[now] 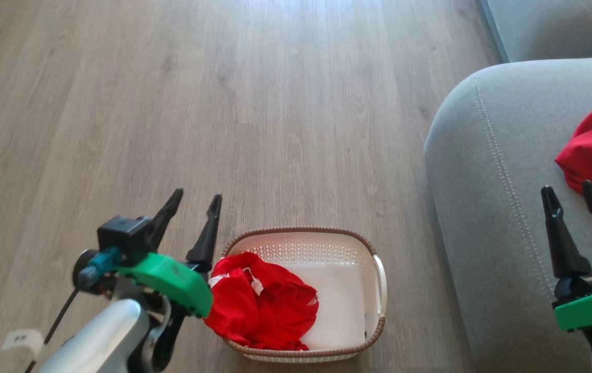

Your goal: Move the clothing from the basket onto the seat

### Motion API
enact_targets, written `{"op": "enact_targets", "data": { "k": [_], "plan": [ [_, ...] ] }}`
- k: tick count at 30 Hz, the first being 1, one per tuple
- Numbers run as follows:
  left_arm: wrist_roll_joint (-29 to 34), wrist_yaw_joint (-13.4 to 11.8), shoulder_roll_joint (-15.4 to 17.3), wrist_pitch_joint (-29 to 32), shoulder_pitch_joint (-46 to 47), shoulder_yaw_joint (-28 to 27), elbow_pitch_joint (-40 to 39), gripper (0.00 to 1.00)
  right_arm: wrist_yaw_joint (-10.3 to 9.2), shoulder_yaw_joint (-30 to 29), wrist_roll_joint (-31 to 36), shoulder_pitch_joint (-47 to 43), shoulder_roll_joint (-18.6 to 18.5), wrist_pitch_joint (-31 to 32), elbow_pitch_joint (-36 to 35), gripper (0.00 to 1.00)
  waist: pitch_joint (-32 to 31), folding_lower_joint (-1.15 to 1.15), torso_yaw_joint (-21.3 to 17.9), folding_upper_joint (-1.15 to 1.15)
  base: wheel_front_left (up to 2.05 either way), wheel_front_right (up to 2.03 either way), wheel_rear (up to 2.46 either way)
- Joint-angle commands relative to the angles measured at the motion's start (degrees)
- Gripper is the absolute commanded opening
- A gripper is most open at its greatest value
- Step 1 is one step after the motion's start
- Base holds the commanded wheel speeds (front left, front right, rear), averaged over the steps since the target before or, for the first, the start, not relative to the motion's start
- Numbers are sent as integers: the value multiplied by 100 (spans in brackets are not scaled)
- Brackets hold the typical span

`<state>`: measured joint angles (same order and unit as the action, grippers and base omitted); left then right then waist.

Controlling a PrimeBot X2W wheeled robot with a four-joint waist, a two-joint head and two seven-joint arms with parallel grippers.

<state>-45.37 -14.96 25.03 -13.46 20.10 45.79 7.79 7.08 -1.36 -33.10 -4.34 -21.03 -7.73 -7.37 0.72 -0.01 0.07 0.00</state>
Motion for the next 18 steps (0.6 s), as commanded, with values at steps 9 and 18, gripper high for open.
{"op": "enact_targets", "data": {
  "k": [9, 18],
  "plan": [
    [417, -435, 410, -150, -637, -1018, -464, 100, 41, -170, 328, -141, 366, -407, 0, 100, -109, 1, 74, 0, 0, 0, 0],
    [991, -473, 276, -152, -1319, -1690, -848, 100, 41, -23, 349, -157, 454, -558, 258, 100, -160, 1, 116, 0, 0, 0, 0]
  ]
}}
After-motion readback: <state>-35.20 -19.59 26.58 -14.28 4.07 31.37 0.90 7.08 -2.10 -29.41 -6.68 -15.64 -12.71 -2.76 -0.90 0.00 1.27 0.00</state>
